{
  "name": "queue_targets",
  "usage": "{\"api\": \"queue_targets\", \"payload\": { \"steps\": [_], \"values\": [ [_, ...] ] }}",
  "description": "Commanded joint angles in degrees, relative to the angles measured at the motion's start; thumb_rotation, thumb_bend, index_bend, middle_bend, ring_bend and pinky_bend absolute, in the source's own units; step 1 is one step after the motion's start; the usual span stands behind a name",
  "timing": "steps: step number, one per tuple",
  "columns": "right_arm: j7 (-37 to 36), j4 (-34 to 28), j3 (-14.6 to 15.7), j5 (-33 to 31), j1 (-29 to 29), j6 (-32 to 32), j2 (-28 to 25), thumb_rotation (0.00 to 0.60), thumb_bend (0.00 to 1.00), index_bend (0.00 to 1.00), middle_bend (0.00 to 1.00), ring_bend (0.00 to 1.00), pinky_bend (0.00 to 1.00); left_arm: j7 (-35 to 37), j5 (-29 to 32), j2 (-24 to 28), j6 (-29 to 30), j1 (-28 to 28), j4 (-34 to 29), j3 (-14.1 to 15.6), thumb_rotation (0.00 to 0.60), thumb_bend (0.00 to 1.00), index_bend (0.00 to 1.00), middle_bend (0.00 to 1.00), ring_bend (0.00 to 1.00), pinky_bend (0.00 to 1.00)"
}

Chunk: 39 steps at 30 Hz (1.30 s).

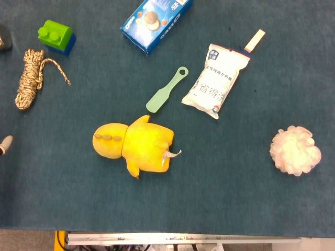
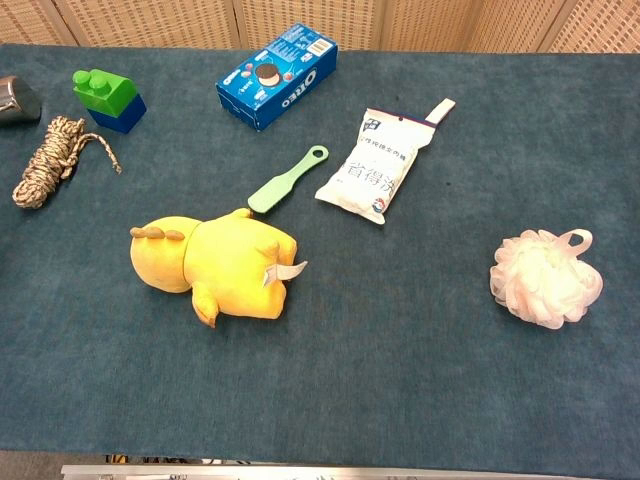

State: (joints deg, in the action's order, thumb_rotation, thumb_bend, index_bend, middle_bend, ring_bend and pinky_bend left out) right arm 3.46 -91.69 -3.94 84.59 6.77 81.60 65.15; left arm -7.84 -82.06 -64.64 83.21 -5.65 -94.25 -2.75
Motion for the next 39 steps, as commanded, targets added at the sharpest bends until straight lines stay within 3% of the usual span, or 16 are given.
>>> {"api": "queue_targets", "payload": {
  "steps": [1, 10, 19, 21, 30, 32, 39],
  "values": [
    [-0.1, 0.0, 0.0, 0.0, -0.1, 0.1, 0.0, 0.6, 0.0, 0.19, 0.2, 0.1, 0.12, 0.1, -0.1, 0.0, 0.1, 0.0, 0.0, 0.0, 0.509, 0.19, 0.18, 0.22, 0.17, 0.09],
    [-0.5, -0.8, -0.7, 0.8, 0.3, 1.0, -1.0, 0.6, 0.0, 0.19, 0.2, 0.1, 0.12, 2.1, -1.8, 0.2, 0.2, -0.3, 0.3, 0.2, 0.509, 0.19, 0.18, 0.22, 0.18, 0.09],
    [-0.8, -3.0, -3.3, 0.8, 1.8, 2.0, -3.5, 0.6, 0.0, 0.19, 0.2, 0.1, 0.12, 9.8, -5.3, 1.3, -4.1, -4.0, 1.7, 0.3, 0.512, 0.19, 0.18, 0.22, 0.18, 0.09],
    [-0.7, -3.4, -3.8, 0.6, 2.0, 2.1, -3.9, 0.6, 0.0, 0.19, 0.2, 0.1, 0.12, 11.3, -5.7, 1.3, -5.4, -5.0, 2.1, 0.3, 0.449, 0.18, 0.18, 0.22, 0.18, 0.09],
    [-0.2, -4.6, -4.4, 0.0, 2.6, 1.7, -4.7, 0.6, 0.0, 0.19, 0.2, 0.1, 0.12, 17.9, -6.4, -0.3, -14.0, -11.3, 4.5, -0.1, 0.039, 0.08, 0.16, 0.2, 0.17, 0.09],
    [-0.2, -4.6, -4.3, -0.2, 2.6, 1.6, -4.7, 0.6, 0.0, 0.19, 0.2, 0.1, 0.12, 19.2, -7.0, -1.4, -15.2, -12.6, 5.3, -0.1, 0.003, 0.07, 0.15, 0.19, 0.17, 0.08],
    [0.0, -5.0, -4.2, -0.6, 2.4, 1.7, -5.1, 0.6, 0.0, 0.19, 0.2, 0.1, 0.12, 24.2, -11.3, -6.6, -16.2, -16.5, 9.9, 0.5, 0.0, 0.05, 0.11, 0.13, 0.14, 0.06]
  ]
}}
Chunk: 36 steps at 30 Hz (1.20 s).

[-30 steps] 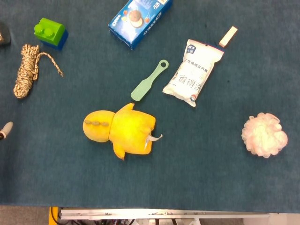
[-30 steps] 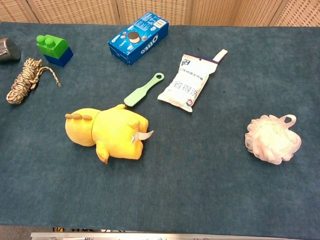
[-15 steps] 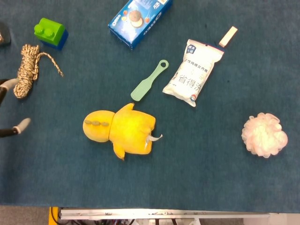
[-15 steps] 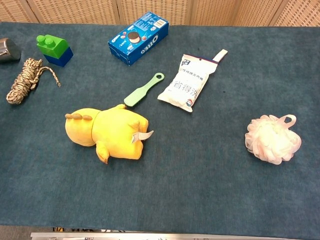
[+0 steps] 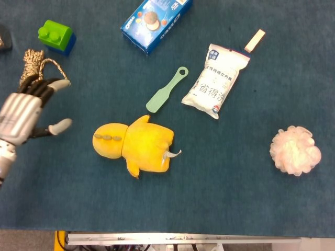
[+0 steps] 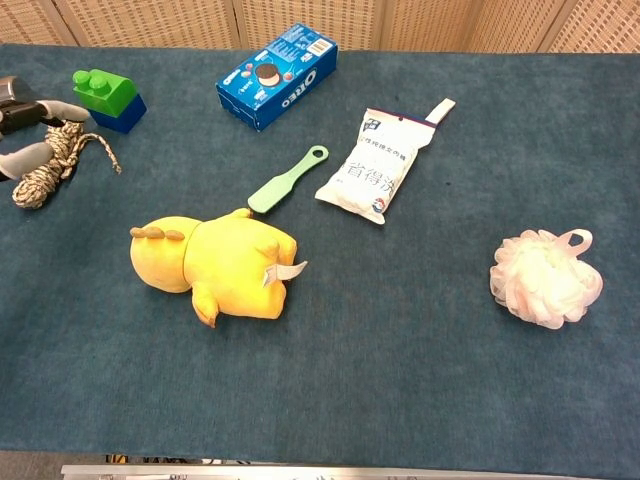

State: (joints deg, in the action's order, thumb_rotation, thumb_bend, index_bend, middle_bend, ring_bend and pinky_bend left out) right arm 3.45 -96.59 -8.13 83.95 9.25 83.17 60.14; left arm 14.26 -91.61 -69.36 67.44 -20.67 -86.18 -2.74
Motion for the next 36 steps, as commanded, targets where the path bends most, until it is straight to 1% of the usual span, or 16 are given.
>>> {"api": "queue_targets", "payload": {
  "steps": [1, 3, 6, 11, 19, 24, 29, 36],
  "values": [
    [0.1, -0.1, 0.0, 0.0, -0.1, 0.2, -0.1, 0.6, 0.0, 0.19, 0.2, 0.1, 0.12, 3.1, -2.3, -2.6, -0.7, -2.0, 2.4, 0.7, 0.0, 0.05, 0.09, 0.1, 0.11, 0.05],
    [0.0, -0.2, 0.1, -0.1, -0.2, 0.3, -0.2, 0.6, 0.0, 0.19, 0.2, 0.1, 0.12, 4.9, -3.5, -4.0, -1.4, -3.2, 3.8, 1.3, 0.0, 0.05, 0.07, 0.08, 0.08, 0.04],
    [-0.1, -0.3, 0.2, -0.2, -0.4, 0.5, -0.3, 0.6, 0.0, 0.19, 0.2, 0.1, 0.12, 5.9, -4.8, -5.7, -2.7, -4.8, 5.9, 2.2, 0.0, 0.05, 0.04, 0.05, 0.07, 0.03],
    [-0.5, -0.1, 0.5, -0.4, -0.9, 0.9, -0.4, 0.6, 0.0, 0.19, 0.2, 0.1, 0.12, 6.0, -5.5, -7.8, -4.4, -6.4, 8.1, 3.6, 0.0, 0.05, 0.04, 0.04, 0.07, 0.02],
    [-1.2, 0.5, 0.8, -0.7, -1.4, 1.0, -0.3, 0.6, 0.0, 0.19, 0.2, 0.1, 0.12, 5.2, -4.8, -10.4, -5.3, -7.0, 9.7, 5.2, 0.0, 0.05, 0.03, 0.04, 0.06, 0.02],
    [-1.4, 0.7, 0.9, -0.7, -1.7, 1.4, -0.3, 0.6, 0.0, 0.19, 0.2, 0.1, 0.12, 3.5, -4.5, -11.5, -5.8, -7.2, 8.9, 6.2, 0.0, 0.05, 0.03, 0.04, 0.06, 0.02],
    [-1.6, 0.9, 1.0, -0.7, -2.0, 1.5, -0.3, 0.6, 0.0, 0.19, 0.2, 0.1, 0.12, 0.8, -3.6, -12.5, -5.4, -7.3, 6.5, 5.8, 0.0, 0.05, 0.03, 0.04, 0.06, 0.02],
    [-2.1, 1.1, 1.2, -0.9, -2.6, 2.0, -0.5, 0.6, 0.0, 0.19, 0.2, 0.1, 0.12, -2.3, -2.6, -15.2, -6.6, -8.1, 6.8, 5.8, 0.0, 0.05, 0.03, 0.04, 0.06, 0.02]
  ]
}}
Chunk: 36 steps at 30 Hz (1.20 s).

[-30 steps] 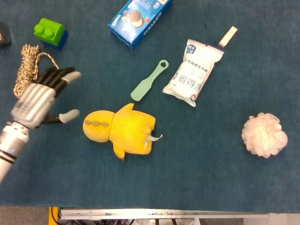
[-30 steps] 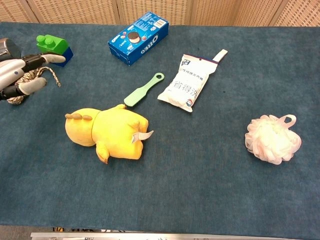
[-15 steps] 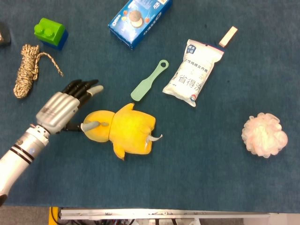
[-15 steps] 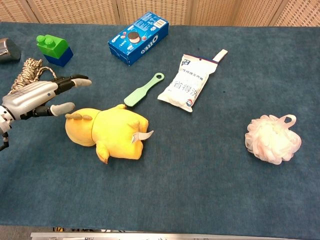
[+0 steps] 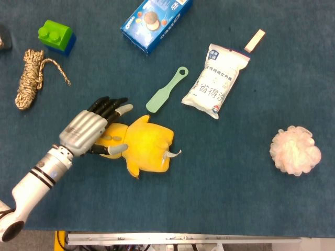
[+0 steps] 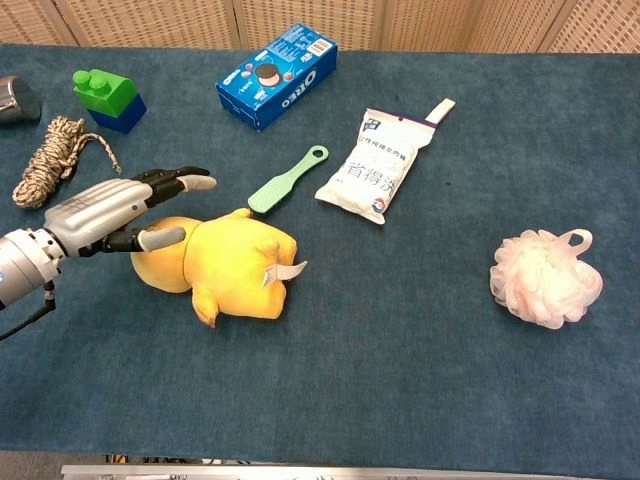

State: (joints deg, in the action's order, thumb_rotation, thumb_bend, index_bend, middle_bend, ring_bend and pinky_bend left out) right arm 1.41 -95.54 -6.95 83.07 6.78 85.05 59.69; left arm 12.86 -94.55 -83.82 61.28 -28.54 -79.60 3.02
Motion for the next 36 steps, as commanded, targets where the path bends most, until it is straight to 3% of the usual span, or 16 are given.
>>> {"api": "queue_targets", "payload": {
  "steps": [1, 12, 22, 36],
  "values": [
    [-0.1, 0.0, 0.0, -0.1, -0.2, 0.1, -0.1, 0.6, 0.0, 0.19, 0.2, 0.1, 0.12, -1.2, 0.5, -1.2, -0.6, -0.4, 0.3, 0.1, 0.0, 0.05, 0.03, 0.04, 0.06, 0.02],
    [-0.6, 0.3, 0.1, -0.4, -0.8, 0.5, -0.1, 0.6, 0.0, 0.19, 0.2, 0.1, 0.12, -3.7, 2.3, -4.8, -3.1, -1.3, 3.1, 0.6, 0.0, 0.05, 0.03, 0.04, 0.06, 0.02],
    [-1.0, 0.6, 0.1, -0.3, -0.9, 0.5, 0.1, 0.6, 0.0, 0.19, 0.2, 0.1, 0.12, -3.2, 5.1, -3.8, -3.2, -1.0, 4.9, -0.1, 0.0, 0.05, 0.03, 0.04, 0.06, 0.02],
    [-1.4, 0.7, 0.1, 0.0, -1.3, 1.0, -0.1, 0.6, 0.0, 0.19, 0.2, 0.1, 0.12, -5.7, 3.3, -0.8, -0.5, -1.1, -3.2, 0.3, 0.0, 0.05, 0.03, 0.04, 0.06, 0.02]
  ]
}}
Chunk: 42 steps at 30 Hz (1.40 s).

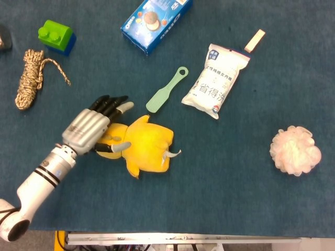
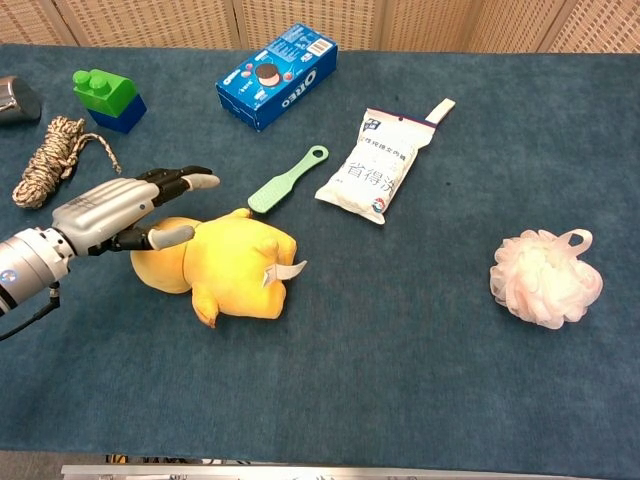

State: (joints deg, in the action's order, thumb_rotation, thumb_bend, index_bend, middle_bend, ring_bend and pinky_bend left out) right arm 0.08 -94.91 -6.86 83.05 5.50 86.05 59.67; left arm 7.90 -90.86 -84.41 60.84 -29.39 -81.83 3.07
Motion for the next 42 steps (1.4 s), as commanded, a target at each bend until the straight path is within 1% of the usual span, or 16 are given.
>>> {"api": "queue_targets", "payload": {
  "steps": [1, 6, 13, 17, 24, 29, 33, 36, 42],
  "values": [
    [-0.1, 0.1, 0.1, 0.0, -0.1, 0.0, -0.1, 0.6, 0.0, 0.19, 0.2, 0.1, 0.12, -0.9, -0.5, -0.4, -0.2, -0.3, -1.3, 0.3, 0.0, 0.05, 0.03, 0.04, 0.06, 0.02],
    [-0.5, 0.3, 0.1, -0.1, -0.4, 0.2, -0.2, 0.6, 0.0, 0.19, 0.2, 0.1, 0.12, -2.0, -0.4, -2.0, -1.7, -1.0, -1.7, 0.8, 0.0, 0.05, 0.03, 0.04, 0.06, 0.02],
    [-1.0, 0.7, 0.1, -0.2, -0.7, 0.4, -0.2, 0.6, 0.0, 0.19, 0.2, 0.1, 0.12, -1.6, 1.2, -4.2, -4.0, -1.4, 0.1, 0.9, 0.0, 0.05, 0.03, 0.04, 0.06, 0.02],
    [-1.2, 0.9, 0.0, -0.2, -0.8, 0.4, -0.2, 0.6, 0.0, 0.19, 0.2, 0.1, 0.12, -1.8, 1.9, -4.8, -4.3, -1.5, 1.6, 0.8, 0.0, 0.05, 0.03, 0.04, 0.06, 0.02],
    [-1.3, 1.0, -0.1, -0.2, -0.7, 0.4, -0.1, 0.6, 0.0, 0.19, 0.2, 0.1, 0.12, -1.6, 3.6, -5.0, -4.3, -1.2, 4.1, 0.0, 0.0, 0.05, 0.03, 0.04, 0.06, 0.02],
    [-1.4, 1.0, -0.1, -0.1, -0.8, 0.5, -0.1, 0.6, 0.0, 0.19, 0.2, 0.1, 0.12, -0.8, 4.5, -4.0, -4.1, -1.1, 4.9, -0.5, 0.0, 0.05, 0.03, 0.04, 0.06, 0.02],
    [-1.5, 1.0, -0.1, 0.0, -0.9, 0.7, -0.1, 0.6, 0.0, 0.19, 0.2, 0.1, 0.12, -0.3, 4.5, -2.6, -2.6, -0.8, 3.9, -1.2, 0.0, 0.05, 0.03, 0.04, 0.06, 0.02],
    [-1.6, 1.0, -0.1, 0.1, -0.9, 0.6, 0.0, 0.6, 0.0, 0.19, 0.2, 0.1, 0.12, 0.1, 4.1, -1.5, -1.5, -0.7, 1.8, -1.6, 0.0, 0.05, 0.03, 0.04, 0.06, 0.02],
    [-1.8, 1.2, -0.1, 0.1, -1.0, 0.8, 0.0, 0.6, 0.0, 0.19, 0.2, 0.1, 0.12, -1.2, 2.2, -0.6, 0.3, -0.5, -2.2, -1.2, 0.0, 0.05, 0.03, 0.04, 0.06, 0.02]
  ]
}}
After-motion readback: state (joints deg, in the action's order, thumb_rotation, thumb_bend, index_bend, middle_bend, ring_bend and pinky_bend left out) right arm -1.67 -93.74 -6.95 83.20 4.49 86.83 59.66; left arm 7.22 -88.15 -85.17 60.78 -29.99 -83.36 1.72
